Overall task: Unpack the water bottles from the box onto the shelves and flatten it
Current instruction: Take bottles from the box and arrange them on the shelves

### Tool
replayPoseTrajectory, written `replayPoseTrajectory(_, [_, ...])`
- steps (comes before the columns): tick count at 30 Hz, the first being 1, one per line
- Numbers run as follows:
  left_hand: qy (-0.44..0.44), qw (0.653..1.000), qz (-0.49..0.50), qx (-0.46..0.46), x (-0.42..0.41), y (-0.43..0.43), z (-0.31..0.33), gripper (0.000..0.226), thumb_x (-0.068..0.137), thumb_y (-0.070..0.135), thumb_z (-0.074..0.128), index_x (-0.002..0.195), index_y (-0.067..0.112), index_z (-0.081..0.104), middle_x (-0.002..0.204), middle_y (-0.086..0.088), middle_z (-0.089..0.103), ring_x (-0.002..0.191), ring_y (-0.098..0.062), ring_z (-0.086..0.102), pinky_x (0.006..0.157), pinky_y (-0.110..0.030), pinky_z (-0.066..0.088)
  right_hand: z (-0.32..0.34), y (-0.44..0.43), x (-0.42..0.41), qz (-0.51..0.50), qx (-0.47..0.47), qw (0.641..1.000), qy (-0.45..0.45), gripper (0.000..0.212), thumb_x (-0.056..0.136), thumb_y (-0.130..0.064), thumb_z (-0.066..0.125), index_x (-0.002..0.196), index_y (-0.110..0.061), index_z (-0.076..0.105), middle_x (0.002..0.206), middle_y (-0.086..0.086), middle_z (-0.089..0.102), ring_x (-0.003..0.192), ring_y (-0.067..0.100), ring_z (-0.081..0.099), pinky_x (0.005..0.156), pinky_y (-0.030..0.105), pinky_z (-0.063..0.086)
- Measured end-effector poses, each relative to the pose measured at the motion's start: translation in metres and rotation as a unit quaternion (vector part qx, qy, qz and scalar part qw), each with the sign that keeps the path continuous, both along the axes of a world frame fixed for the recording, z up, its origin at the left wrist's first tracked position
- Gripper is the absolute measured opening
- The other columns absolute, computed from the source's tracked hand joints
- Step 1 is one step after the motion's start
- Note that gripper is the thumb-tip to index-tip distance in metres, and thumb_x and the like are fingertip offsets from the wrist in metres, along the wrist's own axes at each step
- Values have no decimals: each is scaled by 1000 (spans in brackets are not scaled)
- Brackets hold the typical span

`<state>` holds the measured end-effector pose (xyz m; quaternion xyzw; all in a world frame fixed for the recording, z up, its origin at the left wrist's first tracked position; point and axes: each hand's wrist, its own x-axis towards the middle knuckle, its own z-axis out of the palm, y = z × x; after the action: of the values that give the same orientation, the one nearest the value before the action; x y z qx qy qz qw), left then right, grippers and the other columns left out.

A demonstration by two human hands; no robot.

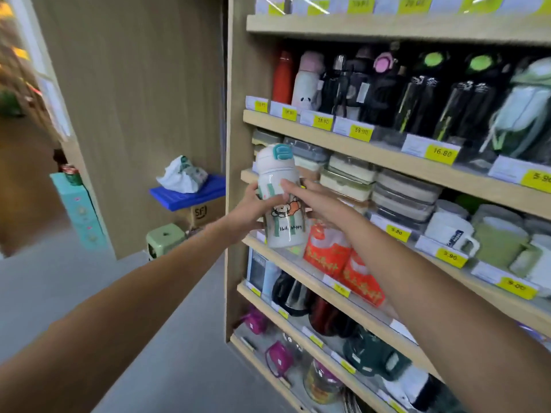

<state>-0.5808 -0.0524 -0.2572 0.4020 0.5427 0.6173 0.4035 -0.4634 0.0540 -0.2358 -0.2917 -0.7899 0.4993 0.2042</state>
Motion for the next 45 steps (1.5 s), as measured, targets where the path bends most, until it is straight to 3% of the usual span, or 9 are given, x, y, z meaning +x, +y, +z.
replayPoseTrajectory(8, [50, 989, -130, 54, -114, 56, 65, 60, 81, 29, 72, 132, 23, 40, 119, -3, 66, 106, -21, 66, 79, -40, 57, 70, 18, -93, -108, 54, 990, 74, 40, 67, -70, 64, 92, -39, 67, 87, -17, 73, 74, -1, 69, 57, 18, 50])
replayPoseTrajectory(11, [64, 985, -145, 61, -129, 68, 96, 75, 79, 38, 73, 137, 26, 27, 129, 2, 58, 111, -20, 63, 89, -48, 53, 102, 25, -109, -123, 76, 983, 110, 25, 82, -49, 66, 92, -27, 67, 81, -14, 74, 70, 0, 69, 54, 11, 48])
replayPoseTrajectory(14, [60, 982, -141, 106, -137, 81, 126, 65, 85, 34, 68, 136, 24, 30, 129, -1, 59, 110, -22, 63, 88, -52, 53, 136, 31, -124, -149, 103, 974, 133, 13, 88, -40, 63, 89, -27, 64, 72, -14, 71, 64, 3, 67, 54, 14, 48])
replayPoseTrajectory(19, [36, 975, -132, 176, -143, 103, 188, 66, 86, 28, 67, 137, 17, 27, 134, -6, 52, 115, -22, 59, 89, -55, 52, 200, 38, -137, -184, 193, 950, 163, 26, 89, -43, 62, 103, -22, 63, 92, -7, 72, 79, 5, 68, 68, 20, 53])
replayPoseTrajectory(23, [30, 968, -115, 219, -146, 116, 234, 64, 87, 27, 66, 134, 17, 23, 135, -3, 49, 115, -20, 58, 90, -52, 52, 252, 40, -142, -206, 257, 930, 162, 20, 89, -47, 59, 94, -28, 65, 80, -19, 71, 74, -5, 67, 61, 9, 47])
replayPoseTrajectory(30, [53, 936, -74, 341, -152, 147, 301, 65, 87, 18, 66, 130, 9, 18, 131, -5, 49, 120, -19, 54, 99, -50, 47, 316, 71, -153, -259, 336, 887, 180, 41, 92, -56, 45, 102, -20, 62, 96, -9, 69, 82, -6, 63, 72, 16, 49])
replayPoseTrajectory(33, [74, 916, -35, 394, -157, 167, 323, 75, 85, 13, 68, 135, 6, 13, 135, -8, 44, 123, -16, 50, 104, -39, 44, 326, 94, -148, -326, 376, 843, 205, 32, 95, -49, 41, 94, -22, 59, 87, -14, 60, 70, -16, 54, 66, 9, 40])
replayPoseTrajectory(37, [96, 891, -27, 444, -165, 194, 348, 83, 82, 8, 70, 138, 9, 9, 133, -7, 44, 112, -9, 53, 90, -16, 46, 328, 128, -139, -423, 435, 773, 186, 43, 91, -31, 52, 129, -11, 47, 122, 3, 52, 107, 14, 49, 86, 27, 38])
replayPoseTrajectory(45, [178, 861, -9, 476, -167, 258, 368, 86, 76, 5, 74, 136, 12, 13, 131, -11, 44, 116, -18, 56, 89, -19, 49, 327, 177, -143, -519, 519, 675, 71, 70, 87, -29, 58, 144, -5, 26, 142, 14, 33, 127, 32, 34, 85, 41, 42])
